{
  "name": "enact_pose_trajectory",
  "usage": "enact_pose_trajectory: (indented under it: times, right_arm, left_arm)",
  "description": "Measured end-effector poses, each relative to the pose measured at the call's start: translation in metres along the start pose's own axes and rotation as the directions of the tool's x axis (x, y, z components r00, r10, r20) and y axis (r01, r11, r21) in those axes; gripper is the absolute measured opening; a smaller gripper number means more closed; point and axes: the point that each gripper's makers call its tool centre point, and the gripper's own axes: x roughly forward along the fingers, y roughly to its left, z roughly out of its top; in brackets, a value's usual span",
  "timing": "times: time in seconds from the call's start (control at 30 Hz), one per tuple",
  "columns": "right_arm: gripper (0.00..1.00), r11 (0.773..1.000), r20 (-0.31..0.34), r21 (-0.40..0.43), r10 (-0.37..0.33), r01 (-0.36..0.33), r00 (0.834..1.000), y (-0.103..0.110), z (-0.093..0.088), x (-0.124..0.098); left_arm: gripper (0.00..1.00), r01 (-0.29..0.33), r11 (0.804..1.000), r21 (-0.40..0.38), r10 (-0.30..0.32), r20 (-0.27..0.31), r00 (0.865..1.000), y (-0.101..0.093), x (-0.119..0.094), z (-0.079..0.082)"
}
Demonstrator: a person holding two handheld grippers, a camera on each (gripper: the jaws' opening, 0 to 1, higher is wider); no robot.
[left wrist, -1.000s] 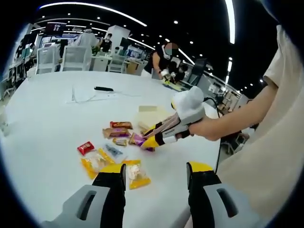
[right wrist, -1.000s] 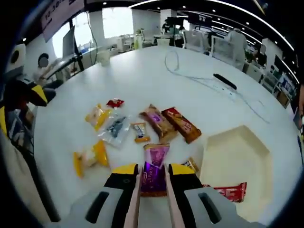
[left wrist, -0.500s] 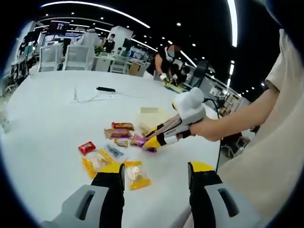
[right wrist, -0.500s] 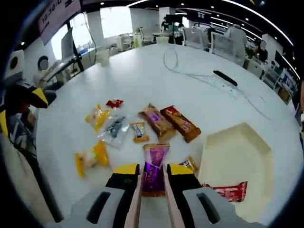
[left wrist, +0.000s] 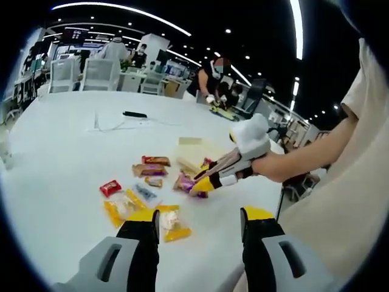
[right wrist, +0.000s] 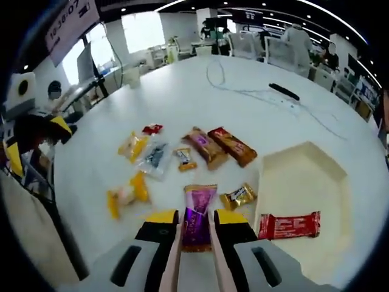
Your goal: Place the target food into the container with the food tongs after gripping and lifting it, then release it inside without dropping or visibly crushing the food.
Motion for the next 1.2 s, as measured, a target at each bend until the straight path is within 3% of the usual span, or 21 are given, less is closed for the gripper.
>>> enact_pose_trajectory:
  times: [0.8,0.93,1.2]
  right_arm:
    - [0.22,0.999,0.128,0.014,0.027,-0.029,0.991,0.004,0.034,-0.038]
    - [0.19,1.000,0.106,-0.007,0.019,-0.018,0.994,0.002,0.029,-0.040]
    - [0.21,1.000,0.073,0.002,0.013,-0.013,0.997,0.007,0.011,-0.033]
  left_arm:
    - [0.53,-0.002,1.000,0.024,0.002,0.023,1.000,-0.018,-0.007,0.001]
    - [0.53,-0.004,1.000,0.027,0.003,0.033,0.999,-0.020,-0.010,0.002]
    - [0.53,-0.017,1.000,0.022,0.016,0.047,0.999,-0.021,-0.017,-0.002]
